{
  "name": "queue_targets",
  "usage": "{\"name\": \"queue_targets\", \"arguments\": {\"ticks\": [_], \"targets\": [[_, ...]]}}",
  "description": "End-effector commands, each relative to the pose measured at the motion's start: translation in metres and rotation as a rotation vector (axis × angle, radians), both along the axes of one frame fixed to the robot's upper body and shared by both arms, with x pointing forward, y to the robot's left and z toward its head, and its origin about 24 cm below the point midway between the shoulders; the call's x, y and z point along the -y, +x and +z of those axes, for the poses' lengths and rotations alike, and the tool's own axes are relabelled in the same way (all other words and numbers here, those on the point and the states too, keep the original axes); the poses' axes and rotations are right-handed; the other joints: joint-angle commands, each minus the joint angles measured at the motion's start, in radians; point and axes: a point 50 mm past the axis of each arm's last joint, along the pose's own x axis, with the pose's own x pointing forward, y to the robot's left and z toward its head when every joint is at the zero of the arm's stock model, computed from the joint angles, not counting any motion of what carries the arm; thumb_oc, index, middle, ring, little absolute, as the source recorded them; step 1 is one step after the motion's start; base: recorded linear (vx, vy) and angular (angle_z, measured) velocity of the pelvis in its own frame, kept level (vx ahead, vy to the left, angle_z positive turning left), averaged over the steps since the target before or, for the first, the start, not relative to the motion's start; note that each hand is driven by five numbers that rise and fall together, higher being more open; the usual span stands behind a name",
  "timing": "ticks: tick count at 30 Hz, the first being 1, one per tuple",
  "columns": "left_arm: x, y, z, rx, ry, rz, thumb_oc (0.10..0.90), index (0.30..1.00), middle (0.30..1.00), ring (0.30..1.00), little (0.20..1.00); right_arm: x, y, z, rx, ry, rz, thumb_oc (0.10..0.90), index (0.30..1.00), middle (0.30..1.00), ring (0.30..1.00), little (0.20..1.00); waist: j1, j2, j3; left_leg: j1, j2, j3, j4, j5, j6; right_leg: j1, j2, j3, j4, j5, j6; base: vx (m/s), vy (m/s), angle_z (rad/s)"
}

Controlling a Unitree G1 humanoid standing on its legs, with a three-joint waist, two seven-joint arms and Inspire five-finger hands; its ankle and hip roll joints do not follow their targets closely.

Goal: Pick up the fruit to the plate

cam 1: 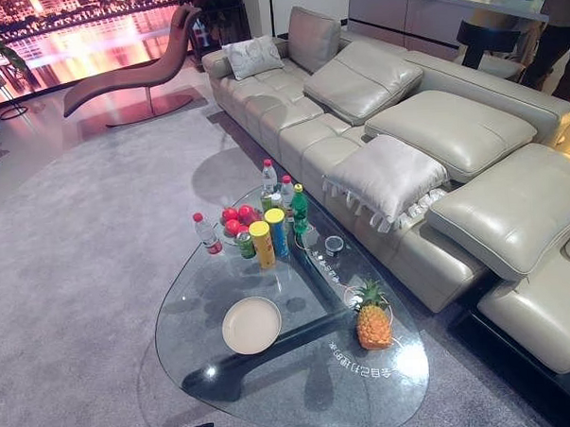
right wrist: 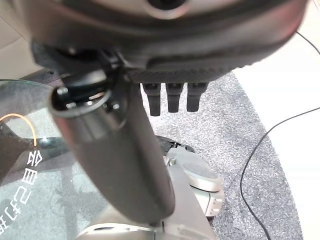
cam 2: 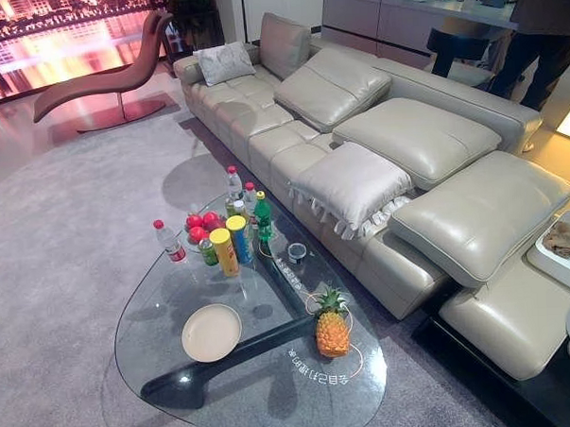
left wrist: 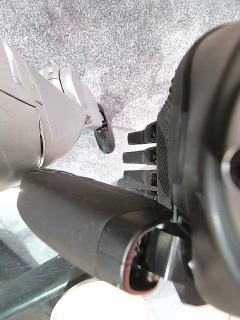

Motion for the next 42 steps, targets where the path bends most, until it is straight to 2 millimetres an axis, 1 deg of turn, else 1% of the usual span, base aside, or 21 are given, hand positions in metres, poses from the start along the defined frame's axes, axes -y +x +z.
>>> {"name": "queue_targets", "arguments": {"ticks": [1, 6, 26, 31, 35, 38, 39, 40, 42], "targets": [[0.003, 0.015, 0.002, 0.028, -0.016, -0.013, 0.8, 0.9, 0.9, 0.9, 0.9, -0.002, 0.029, 0.005, 0.087, -0.004, -0.018, 0.8, 0.9, 0.9, 0.9, 0.9, 0.004, -0.008, 0.047, 0.018, 0.02, -0.02, 0.006, -0.019, 0.025, 0.03, -0.047, -0.077, 0.004, 0.006, -0.009, 0.0, 0.0, 0.0], [0.001, 0.019, 0.004, 0.038, -0.031, -0.002, 0.8, 0.9, 0.9, 0.9, 0.9, 0.001, 0.03, 0.006, 0.084, -0.011, -0.021, 0.8, 0.9, 0.9, 0.9, 0.9, 0.002, -0.008, 0.05, 0.022, 0.025, -0.017, 0.006, -0.018, 0.024, 0.034, -0.044, -0.079, 0.004, 0.004, -0.01, 0.0, 0.0, 0.0], [0.002, 0.019, 0.003, 0.05, -0.024, 0.0, 0.8, 0.9, 0.9, 0.9, 0.9, 0.002, 0.026, 0.005, 0.068, -0.02, -0.033, 0.8, 0.9, 0.9, 0.9, 0.9, 0.008, -0.011, 0.049, 0.024, 0.025, -0.02, 0.006, -0.019, 0.025, 0.039, -0.043, -0.086, 0.004, 0.003, -0.012, 0.0, 0.0, 0.0], [0.001, 0.016, 0.003, 0.047, -0.024, 0.014, 0.8, 0.9, 0.9, 0.9, 0.9, 0.003, 0.022, 0.005, 0.058, -0.021, -0.035, 0.8, 0.9, 0.9, 0.9, 0.9, 0.011, -0.01, 0.054, 0.023, 0.022, -0.023, 0.006, -0.02, 0.026, 0.038, -0.042, -0.087, 0.004, 0.003, -0.011, 0.04, -0.003, 0.0], [-0.001, 0.016, 0.004, 0.063, -0.023, 0.035, 0.8, 0.9, 0.9, 0.9, 0.9, 0.005, 0.021, 0.005, 0.048, -0.027, -0.024, 0.8, 0.9, 0.9, 0.9, 0.9, 0.012, -0.009, 0.071, 0.008, 0.019, -0.022, 0.006, -0.018, 0.027, 0.019, -0.046, -0.082, 0.004, 0.009, -0.009, 0.03, -0.002, 0.0], [0.0, 0.024, 0.006, 0.098, -0.032, 0.054, 0.8, 0.9, 0.9, 0.9, 0.9, 0.009, 0.023, 0.007, 0.05, -0.043, -0.03, 0.8, 0.9, 0.9, 0.9, 0.9, 0.016, -0.001, 0.105, -0.034, 0.006, -0.035, 0.006, -0.014, 0.032, -0.024, -0.051, -0.073, 0.004, 0.019, -0.007, 0.0, 0.0, 0.0], [0.0, 0.025, 0.006, 0.1, -0.033, 0.056, 0.8, 0.9, 0.9, 0.9, 0.9, 0.009, 0.024, 0.007, 0.049, -0.044, -0.032, 0.8, 0.9, 0.9, 0.9, 0.9, 0.016, 0.0, 0.108, -0.039, 0.005, -0.036, 0.006, -0.014, 0.033, -0.029, -0.052, -0.072, 0.004, 0.02, -0.007, -0.05, 0.019, -0.02], [0.001, 0.031, 0.007, 0.123, -0.037, 0.063, 0.8, 0.9, 0.9, 0.9, 0.9, 0.01, 0.029, 0.009, 0.068, -0.053, -0.04, 0.8, 0.9, 0.9, 0.9, 0.9, 0.017, 0.005, 0.13, -0.07, -0.003, -0.046, 0.006, -0.012, 0.036, -0.06, -0.056, -0.065, 0.004, 0.026, -0.007, -0.08, 0.018, -0.01], [0.001, 0.042, 0.011, 0.143, -0.033, 0.063, 0.8, 0.9, 0.9, 0.9, 0.9, 0.012, 0.037, 0.011, 0.095, -0.061, -0.047, 0.8, 0.9, 0.9, 0.9, 0.9, 0.017, 0.011, 0.154, -0.115, -0.014, -0.059, 0.006, -0.009, 0.041, -0.108, -0.058, -0.053, 0.004, 0.036, -0.006, -0.12, 0.006, -0.03]]}}
